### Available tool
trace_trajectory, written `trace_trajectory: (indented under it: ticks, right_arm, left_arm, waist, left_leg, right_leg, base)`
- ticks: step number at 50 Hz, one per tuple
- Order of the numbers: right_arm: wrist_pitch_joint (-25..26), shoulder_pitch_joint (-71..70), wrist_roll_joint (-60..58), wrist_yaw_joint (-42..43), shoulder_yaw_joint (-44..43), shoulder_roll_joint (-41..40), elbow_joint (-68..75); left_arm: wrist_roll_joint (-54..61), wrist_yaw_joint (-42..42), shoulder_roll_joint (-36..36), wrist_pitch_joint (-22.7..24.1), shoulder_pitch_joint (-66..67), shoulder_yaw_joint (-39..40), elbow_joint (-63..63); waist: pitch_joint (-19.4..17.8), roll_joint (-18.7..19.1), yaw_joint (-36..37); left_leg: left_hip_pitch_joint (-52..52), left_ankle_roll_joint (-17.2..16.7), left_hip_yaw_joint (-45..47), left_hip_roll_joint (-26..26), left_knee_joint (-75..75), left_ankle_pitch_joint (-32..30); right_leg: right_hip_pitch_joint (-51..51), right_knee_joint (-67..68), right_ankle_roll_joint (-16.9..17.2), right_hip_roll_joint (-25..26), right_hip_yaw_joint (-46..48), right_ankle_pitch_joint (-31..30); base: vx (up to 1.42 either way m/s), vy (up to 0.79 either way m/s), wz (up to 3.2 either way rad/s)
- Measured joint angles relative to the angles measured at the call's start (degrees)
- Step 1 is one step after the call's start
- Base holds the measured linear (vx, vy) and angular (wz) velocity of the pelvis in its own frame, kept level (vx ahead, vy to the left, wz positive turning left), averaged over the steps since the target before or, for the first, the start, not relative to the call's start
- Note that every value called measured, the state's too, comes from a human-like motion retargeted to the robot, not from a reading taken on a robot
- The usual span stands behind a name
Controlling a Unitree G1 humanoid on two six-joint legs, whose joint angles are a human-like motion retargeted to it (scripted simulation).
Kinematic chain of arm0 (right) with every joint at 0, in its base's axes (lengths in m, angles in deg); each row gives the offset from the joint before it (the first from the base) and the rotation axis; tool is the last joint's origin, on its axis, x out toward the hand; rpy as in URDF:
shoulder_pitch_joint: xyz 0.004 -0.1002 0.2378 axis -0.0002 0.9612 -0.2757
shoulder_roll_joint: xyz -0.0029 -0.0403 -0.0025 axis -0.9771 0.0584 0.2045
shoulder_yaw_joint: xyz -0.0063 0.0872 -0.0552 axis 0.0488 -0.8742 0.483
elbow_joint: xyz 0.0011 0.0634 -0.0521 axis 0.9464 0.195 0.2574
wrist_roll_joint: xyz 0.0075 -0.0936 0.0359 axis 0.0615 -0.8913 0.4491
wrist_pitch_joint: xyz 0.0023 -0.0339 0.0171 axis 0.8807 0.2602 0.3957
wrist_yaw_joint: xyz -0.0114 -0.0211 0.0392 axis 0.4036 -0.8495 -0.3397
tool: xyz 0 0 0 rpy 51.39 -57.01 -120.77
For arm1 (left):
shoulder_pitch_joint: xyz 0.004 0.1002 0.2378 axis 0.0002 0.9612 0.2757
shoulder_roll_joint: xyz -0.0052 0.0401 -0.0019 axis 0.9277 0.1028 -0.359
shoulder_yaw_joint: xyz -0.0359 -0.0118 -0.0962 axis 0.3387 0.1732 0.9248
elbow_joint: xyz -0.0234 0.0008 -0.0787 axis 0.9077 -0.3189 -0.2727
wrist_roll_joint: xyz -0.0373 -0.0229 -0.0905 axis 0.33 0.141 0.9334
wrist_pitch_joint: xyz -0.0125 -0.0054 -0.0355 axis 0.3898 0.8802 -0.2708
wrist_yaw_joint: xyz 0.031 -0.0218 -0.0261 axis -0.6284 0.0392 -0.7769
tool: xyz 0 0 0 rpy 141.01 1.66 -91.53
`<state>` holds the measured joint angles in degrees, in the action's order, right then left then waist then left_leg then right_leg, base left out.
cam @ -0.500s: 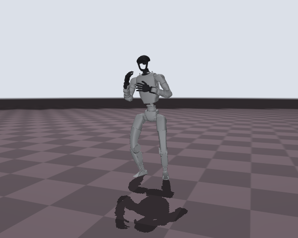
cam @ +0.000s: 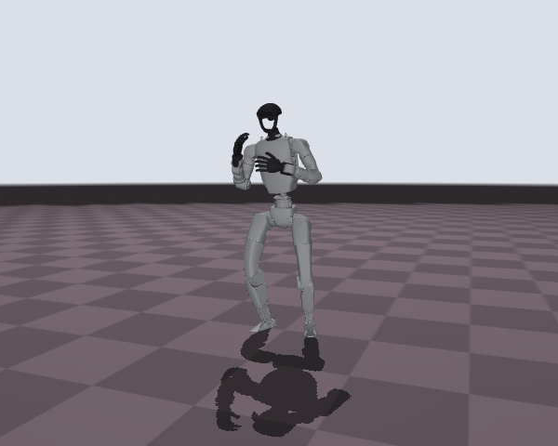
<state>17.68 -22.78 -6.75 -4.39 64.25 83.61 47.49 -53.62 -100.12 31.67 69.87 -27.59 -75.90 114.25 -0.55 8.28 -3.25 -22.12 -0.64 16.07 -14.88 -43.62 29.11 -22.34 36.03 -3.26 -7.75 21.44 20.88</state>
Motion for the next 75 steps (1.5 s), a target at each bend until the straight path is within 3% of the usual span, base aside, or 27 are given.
trace_trajectory:
  ticks: [17,30,48,65,75]
  right_arm:
    - [2.4,1.1,4.2,-4.0,-1.3,0.1,-1.8]
    - [2.5,-1.8,9.2,-1.6,-5.1,4.3,-4.9]
    - [1.3,-3.4,15.7,1.1,-7.0,1.9,-4.1]
    - [2.5,-3.2,14.6,2.1,-11.6,2.9,-3.1]
    - [3.2,-1.0,12.7,1.5,-13.4,2.1,-1.8]
  left_arm:
    - [2.0,-2.6,2.3,-1.8,-0.2,-1.3,1.6]
    - [7.5,-1.0,5.9,-0.6,-2.1,-1.4,3.1]
    - [14.2,3.0,-0.5,2.6,-6.9,-2.2,3.6]
    - [10.7,5.8,-3.5,2.8,-13.5,-2.1,3.3]
    - [7.8,6.2,-2.8,2.7,-17.2,-4.5,1.2]
  waist:
    - [-0.9,0.1,-0.5]
    - [-0.6,-1.3,-0.6]
    - [-2.4,-3.1,-0.9]
    - [-5.9,-4.3,-1.0]
    - [-6.1,-6.3,-0.2]
  left_leg:
    - [-1.4,0.1,-1.0,-0.9,-2.1,0.8]
    - [-1.0,0.4,-0.2,-0.2,0.3,0.7]
    - [-4.6,0.8,-0.1,-0.2,-4.0,2.5]
    - [-7.8,0.5,-2.5,-0.7,-8.8,4.1]
    - [-7.1,0.0,-4.4,-0.5,-8.2,4.3]
  right_leg:
    - [0.2,-0.9,-0.2,1.1,0.0,-0.6]
    - [0.7,-4.3,0.9,1.4,-0.4,-2.9]
    - [-4.1,3.1,1.2,-1.4,-0.3,-2.2]
    - [-5.3,7.7,-0.4,-2.6,1.5,-0.4]
    - [-3.2,7.3,-0.9,-2.6,3.5,-0.3]
  base:
    - [0.00,0.00,0.00]
    - [-0.01,0.00,-0.01]
    - [-0.04,0.01,0.01]
    - [0.00,0.00,0.02]
    - [0.00,-0.01,0.09]
